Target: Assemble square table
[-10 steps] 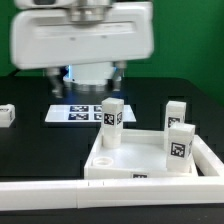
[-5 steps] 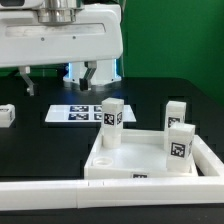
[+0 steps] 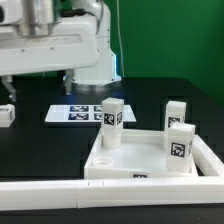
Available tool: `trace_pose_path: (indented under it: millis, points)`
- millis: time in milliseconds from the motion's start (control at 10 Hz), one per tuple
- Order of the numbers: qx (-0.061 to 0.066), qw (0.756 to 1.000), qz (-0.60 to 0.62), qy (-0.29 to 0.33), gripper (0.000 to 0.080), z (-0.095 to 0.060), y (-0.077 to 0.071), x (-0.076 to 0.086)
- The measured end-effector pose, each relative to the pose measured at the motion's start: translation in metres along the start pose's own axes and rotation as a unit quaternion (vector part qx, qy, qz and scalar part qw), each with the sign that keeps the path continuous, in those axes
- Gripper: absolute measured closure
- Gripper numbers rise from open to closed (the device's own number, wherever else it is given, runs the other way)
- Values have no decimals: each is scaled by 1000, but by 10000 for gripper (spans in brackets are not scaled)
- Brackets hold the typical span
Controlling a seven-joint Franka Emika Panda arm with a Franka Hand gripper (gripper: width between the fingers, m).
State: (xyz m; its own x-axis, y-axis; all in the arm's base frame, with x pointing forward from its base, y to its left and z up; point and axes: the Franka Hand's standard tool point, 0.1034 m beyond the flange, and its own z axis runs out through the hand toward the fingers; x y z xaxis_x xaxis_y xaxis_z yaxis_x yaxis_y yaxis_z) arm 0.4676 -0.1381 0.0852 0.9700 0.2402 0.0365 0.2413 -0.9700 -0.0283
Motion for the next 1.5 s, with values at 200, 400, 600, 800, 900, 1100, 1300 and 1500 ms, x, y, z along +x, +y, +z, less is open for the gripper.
trace_pose_path:
  millis: [200, 400, 600, 800, 900, 1100, 1300, 1500]
  points:
    - [-4, 999, 42, -29, 150, 20, 47, -60]
    - [-4, 999, 22, -32, 150, 23, 65, -69]
    - [23, 994, 15, -109, 150, 26, 49, -61]
    - [40, 986, 16, -164, 150, 38, 53, -73]
    - [37, 979, 16, -201, 150, 43, 60, -83]
    - [57, 957, 70, -275, 150, 43, 51, -94]
    - [74, 931, 89, -346, 150, 45, 42, -87]
    - [93, 909, 89, -397, 150, 47, 34, -92]
